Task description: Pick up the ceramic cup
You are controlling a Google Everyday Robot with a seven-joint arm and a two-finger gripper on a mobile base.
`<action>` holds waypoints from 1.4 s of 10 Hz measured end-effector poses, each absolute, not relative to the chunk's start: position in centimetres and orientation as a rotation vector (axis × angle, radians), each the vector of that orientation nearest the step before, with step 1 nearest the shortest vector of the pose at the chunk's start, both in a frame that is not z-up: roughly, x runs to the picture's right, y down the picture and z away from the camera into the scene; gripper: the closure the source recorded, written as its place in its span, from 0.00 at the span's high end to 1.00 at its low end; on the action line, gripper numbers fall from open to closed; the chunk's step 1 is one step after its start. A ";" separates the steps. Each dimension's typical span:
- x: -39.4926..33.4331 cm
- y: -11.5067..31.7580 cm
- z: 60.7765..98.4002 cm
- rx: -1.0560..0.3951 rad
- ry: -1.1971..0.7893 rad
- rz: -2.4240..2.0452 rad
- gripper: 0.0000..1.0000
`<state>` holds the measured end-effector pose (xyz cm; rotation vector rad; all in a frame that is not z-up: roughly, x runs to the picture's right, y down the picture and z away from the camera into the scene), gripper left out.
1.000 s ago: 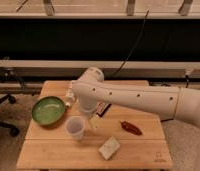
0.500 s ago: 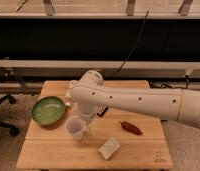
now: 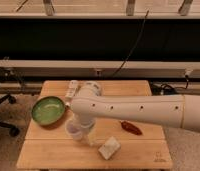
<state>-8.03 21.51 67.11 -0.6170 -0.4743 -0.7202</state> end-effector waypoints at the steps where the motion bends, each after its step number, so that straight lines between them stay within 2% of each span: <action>1: -8.1 22.3 67.6 -0.615 -0.483 -0.719 0.80; 6: -7.9 25.4 70.8 -0.627 -0.511 -0.706 0.79; 7: -7.8 25.6 71.2 -0.634 -0.507 -0.699 0.75; 10: -7.4 25.7 71.6 -0.640 -0.504 -0.673 0.46; 12: -7.6 25.4 71.4 -0.625 -0.509 -0.666 0.23; 14: -7.5 25.0 71.4 -0.618 -0.518 -0.667 0.05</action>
